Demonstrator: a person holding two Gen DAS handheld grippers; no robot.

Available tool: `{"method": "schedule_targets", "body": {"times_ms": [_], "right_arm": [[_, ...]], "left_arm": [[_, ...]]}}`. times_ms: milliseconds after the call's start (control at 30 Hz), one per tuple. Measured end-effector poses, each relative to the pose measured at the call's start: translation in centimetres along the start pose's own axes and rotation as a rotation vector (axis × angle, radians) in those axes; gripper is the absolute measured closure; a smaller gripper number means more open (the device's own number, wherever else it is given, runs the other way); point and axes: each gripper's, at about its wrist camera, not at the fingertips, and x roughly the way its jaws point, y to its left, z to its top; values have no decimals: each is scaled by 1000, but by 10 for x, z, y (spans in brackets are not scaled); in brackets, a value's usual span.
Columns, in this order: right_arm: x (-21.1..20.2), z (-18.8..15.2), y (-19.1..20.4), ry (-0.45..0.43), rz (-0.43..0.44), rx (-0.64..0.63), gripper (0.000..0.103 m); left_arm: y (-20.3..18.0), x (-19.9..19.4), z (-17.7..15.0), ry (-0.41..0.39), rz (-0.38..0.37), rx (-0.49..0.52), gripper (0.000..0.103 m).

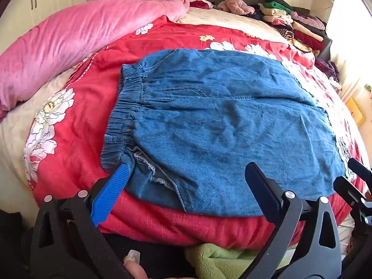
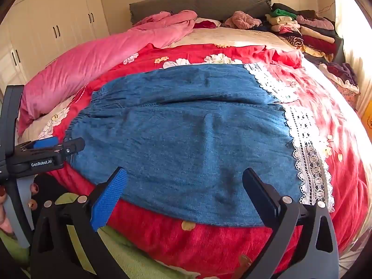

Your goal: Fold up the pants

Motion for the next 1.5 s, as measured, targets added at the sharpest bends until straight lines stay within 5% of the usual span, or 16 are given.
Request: {"method": "schedule_targets", "body": {"times_ms": [1500], "right_arm": [[-3, 3, 13, -13, -5, -34, 4]], "left_arm": [[-7, -9, 0, -5, -10, 17, 9]]}}
